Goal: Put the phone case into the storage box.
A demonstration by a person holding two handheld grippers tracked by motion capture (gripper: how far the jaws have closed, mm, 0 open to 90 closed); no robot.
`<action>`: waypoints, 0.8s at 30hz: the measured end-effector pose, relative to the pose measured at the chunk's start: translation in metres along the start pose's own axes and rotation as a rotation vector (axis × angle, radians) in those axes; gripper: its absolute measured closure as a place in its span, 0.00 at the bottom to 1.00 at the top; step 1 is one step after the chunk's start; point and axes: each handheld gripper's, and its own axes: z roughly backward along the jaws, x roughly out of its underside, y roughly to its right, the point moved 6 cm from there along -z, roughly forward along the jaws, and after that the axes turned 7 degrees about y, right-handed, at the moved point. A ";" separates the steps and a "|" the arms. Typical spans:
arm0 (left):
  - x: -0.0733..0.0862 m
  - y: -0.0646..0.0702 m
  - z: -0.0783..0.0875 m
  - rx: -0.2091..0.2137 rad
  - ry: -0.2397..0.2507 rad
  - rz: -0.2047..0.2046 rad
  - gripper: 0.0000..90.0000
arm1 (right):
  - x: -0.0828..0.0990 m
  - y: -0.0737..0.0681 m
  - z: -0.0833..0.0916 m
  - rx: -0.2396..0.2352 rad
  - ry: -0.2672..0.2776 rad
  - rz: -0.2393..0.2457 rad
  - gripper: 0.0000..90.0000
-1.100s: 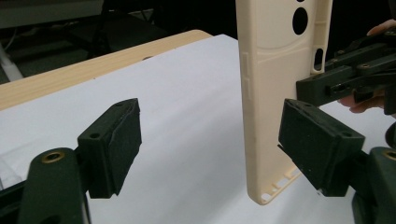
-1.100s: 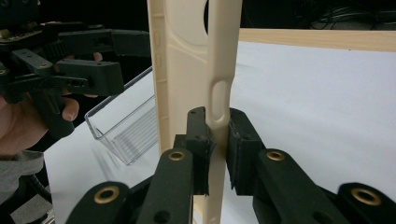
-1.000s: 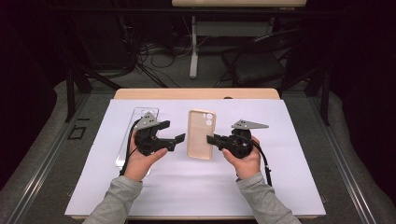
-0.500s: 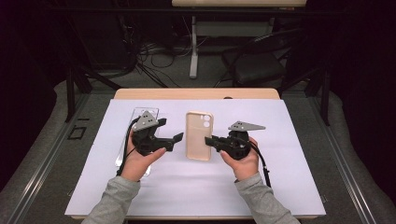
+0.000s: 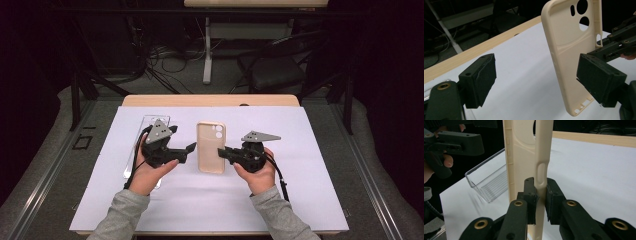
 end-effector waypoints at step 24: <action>-0.007 0.000 0.008 -0.021 0.010 -0.041 0.21 | 0.005 -0.008 -0.005 -0.006 -0.019 0.027 0.90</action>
